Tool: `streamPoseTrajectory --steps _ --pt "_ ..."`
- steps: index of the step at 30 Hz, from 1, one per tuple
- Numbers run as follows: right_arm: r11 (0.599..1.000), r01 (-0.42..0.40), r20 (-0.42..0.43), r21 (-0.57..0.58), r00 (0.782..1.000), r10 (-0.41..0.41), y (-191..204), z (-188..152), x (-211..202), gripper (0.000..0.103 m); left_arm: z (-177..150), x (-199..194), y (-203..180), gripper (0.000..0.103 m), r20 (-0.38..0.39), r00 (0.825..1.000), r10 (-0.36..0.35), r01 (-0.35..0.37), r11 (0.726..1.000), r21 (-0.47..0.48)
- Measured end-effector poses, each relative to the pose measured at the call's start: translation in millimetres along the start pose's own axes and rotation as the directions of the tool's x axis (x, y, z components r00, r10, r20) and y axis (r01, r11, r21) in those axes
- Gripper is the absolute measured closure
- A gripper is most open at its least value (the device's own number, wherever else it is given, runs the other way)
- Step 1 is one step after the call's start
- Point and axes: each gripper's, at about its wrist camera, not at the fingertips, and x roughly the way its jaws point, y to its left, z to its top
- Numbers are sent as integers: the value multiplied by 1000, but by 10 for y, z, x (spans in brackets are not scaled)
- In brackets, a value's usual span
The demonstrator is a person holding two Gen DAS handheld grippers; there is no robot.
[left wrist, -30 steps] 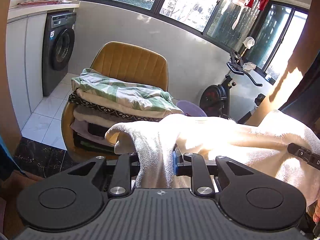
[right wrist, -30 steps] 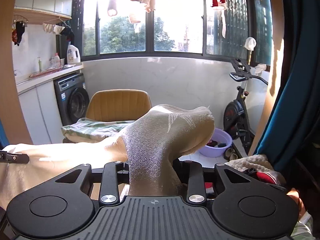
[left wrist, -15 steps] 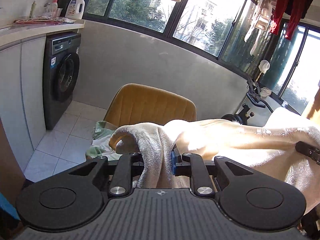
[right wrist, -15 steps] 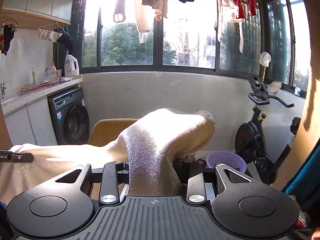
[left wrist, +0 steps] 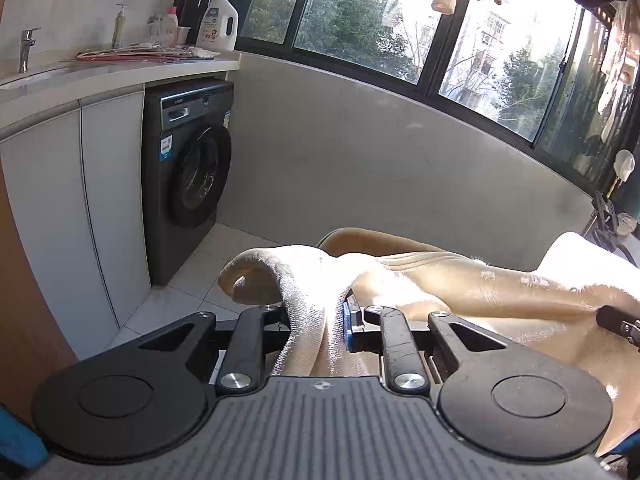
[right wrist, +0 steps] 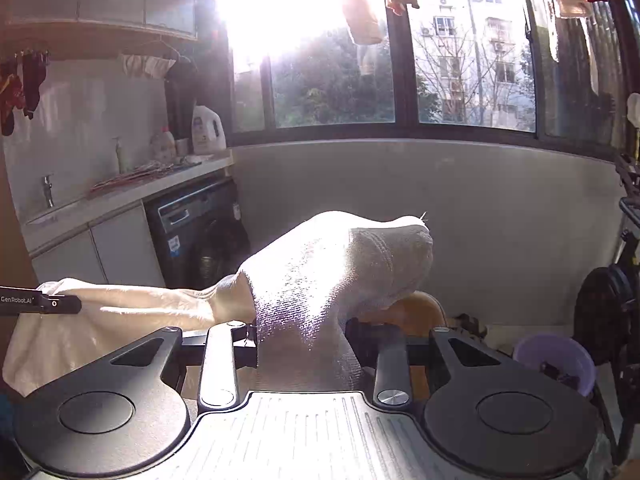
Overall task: Fold clothes
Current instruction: 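Lower the bundle onto the clothes stack on the chair with both grippers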
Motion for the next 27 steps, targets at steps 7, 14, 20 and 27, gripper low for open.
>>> streamPoseTrajectory --steps 7,14,20,27 --pt "999 26 -169 41 985 -19 -536 -334 872 73 -227 1127 -4 83 -219 975 44 -48 999 -12" --pt "971 202 -497 129 860 -113 -1066 -1300 1869 56 -607 2152 53 55 -485 839 246 -197 969 152" --pt "932 252 -479 259 872 -103 -1440 -1463 1637 38 -249 1871 249 37 -453 868 202 -136 975 174" --pt "795 290 -419 532 906 -50 -1913 -1524 835 36 -200 1324 661 36 -485 872 69 -90 996 -21"
